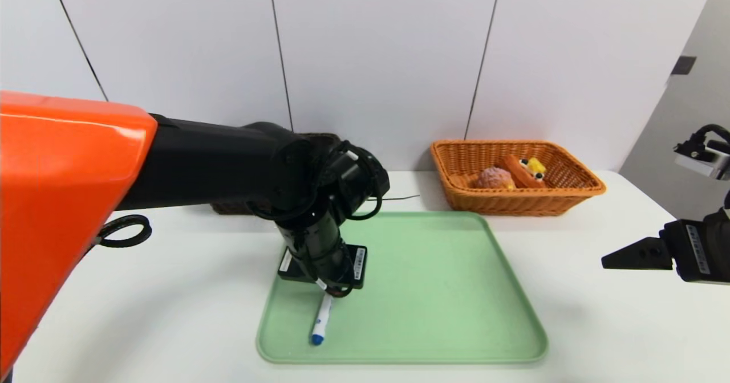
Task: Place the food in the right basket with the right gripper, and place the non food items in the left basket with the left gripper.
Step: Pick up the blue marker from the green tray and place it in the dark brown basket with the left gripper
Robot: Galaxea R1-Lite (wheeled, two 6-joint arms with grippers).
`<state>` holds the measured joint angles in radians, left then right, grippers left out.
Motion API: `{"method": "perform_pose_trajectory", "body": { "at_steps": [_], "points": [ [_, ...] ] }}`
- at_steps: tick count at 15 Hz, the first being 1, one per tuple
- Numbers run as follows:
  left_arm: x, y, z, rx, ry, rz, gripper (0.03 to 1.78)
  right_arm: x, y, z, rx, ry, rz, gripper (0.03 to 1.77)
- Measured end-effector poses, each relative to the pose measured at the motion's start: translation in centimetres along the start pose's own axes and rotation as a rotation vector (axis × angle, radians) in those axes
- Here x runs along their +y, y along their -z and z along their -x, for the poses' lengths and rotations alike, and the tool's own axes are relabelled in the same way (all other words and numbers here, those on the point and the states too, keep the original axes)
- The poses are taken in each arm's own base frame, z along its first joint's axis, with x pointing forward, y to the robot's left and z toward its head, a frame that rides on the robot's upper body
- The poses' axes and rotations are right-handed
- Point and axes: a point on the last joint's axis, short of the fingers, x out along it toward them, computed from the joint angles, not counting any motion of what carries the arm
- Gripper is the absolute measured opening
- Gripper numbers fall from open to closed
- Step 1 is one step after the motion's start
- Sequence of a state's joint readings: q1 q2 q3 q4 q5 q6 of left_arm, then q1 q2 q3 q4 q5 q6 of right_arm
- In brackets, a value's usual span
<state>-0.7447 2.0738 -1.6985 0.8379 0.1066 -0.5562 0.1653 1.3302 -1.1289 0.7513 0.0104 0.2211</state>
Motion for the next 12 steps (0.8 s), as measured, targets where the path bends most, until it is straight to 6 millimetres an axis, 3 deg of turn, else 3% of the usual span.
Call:
{"method": "perform_pose_trajectory", "body": {
  "at_steps": [4,8,12],
  "points": [
    [-1.6,-1.1,4.2,-0.116,0.142,-0.045,0.15,0.0,0.0,0.0,-0.002,-0.002,0.001,1.70],
    [-2.4,-2.5,9.9,-0.332,0.295,-0.067,0.15,-0.1,-0.1,0.0,-0.005,0.000,-0.002,1.70],
    [-0.5,-4.2,14.3,-0.579,0.396,0.003,0.15,0.0,-0.6,0.0,-0.055,-0.005,-0.008,1.70]
  ]
}}
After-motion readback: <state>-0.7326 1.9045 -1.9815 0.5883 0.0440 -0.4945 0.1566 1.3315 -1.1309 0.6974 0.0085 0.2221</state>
